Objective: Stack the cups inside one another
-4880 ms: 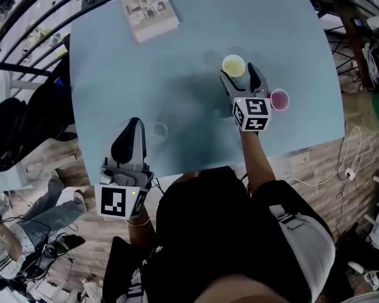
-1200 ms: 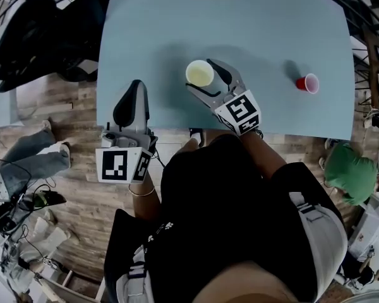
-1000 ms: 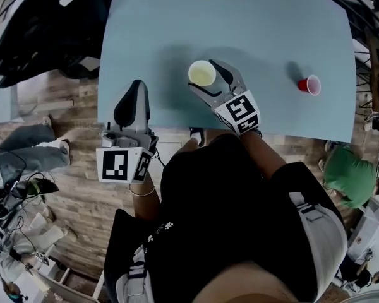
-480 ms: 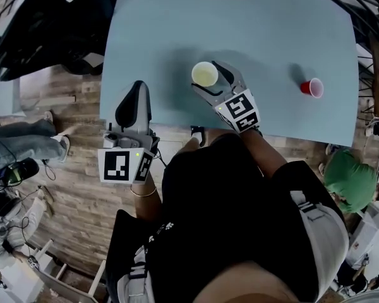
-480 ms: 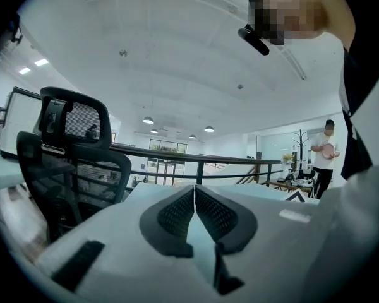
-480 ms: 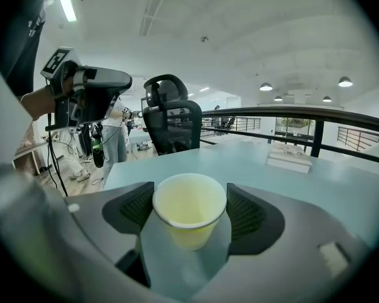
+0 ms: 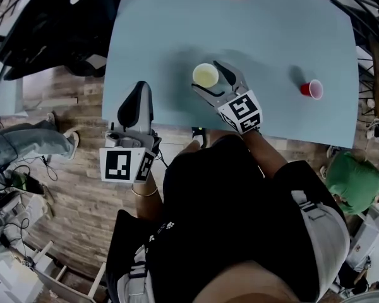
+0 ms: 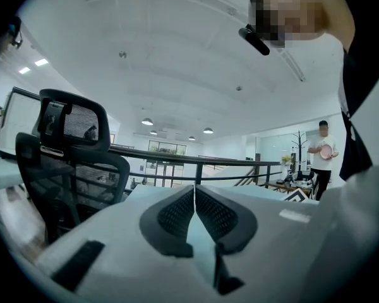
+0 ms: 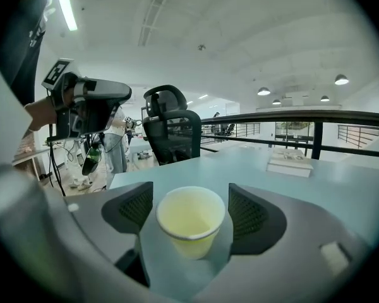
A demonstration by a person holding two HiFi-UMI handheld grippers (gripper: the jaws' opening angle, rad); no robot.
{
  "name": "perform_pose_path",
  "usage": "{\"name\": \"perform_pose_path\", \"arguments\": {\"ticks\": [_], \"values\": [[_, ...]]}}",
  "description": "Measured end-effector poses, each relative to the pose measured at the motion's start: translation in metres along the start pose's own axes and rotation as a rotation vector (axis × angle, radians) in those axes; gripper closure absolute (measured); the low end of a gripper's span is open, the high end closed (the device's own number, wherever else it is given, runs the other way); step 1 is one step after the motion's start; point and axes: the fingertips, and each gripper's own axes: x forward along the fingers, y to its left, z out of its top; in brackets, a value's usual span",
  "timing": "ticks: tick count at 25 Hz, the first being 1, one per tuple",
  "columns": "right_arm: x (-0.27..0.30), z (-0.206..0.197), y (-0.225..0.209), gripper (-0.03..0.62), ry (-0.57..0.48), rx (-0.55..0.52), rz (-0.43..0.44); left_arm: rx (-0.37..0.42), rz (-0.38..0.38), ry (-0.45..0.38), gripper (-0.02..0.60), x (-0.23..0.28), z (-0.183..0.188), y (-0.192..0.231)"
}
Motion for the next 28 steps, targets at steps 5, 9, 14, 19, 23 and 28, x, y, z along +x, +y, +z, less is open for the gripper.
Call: {"name": "perform_pose_path", "arguments": {"ticks": [5, 9, 14, 19, 23, 28], "values": [[-0.014, 0.017, -0.005, 0.235, -0.068, 0.058, -0.030, -0.004, -0.031, -0.035, 0.581, 0.007, 0.010, -0.004], [-0.031, 0.035, -0.015, 0.310, -0.136, 0.076, -0.070, 0.010, -0.049, -0.017, 0.581, 0.016, 0.010, -0.009], [-0.056, 0.051, -0.029, 0.445, -0.214, 0.087, -0.138, 0.014, -0.096, -0.010, 0.584, 0.030, 0.011, -0.020], [-0.075, 0.053, -0.043, 0.574, -0.237, 0.100, -0.211, 0.013, -0.151, -0.004, 0.588, 0.043, 0.011, -0.034], [-0.095, 0.053, -0.053, 0.586, -0.269, 0.108, -0.275, 0.016, -0.209, 0.002, 0.588, 0.054, 0.009, -0.049], [-0.127, 0.049, -0.069, 0.586, -0.299, 0.118, -0.365, 0.024, -0.294, 0.013, 0.588, 0.071, 0.005, -0.077]]}}
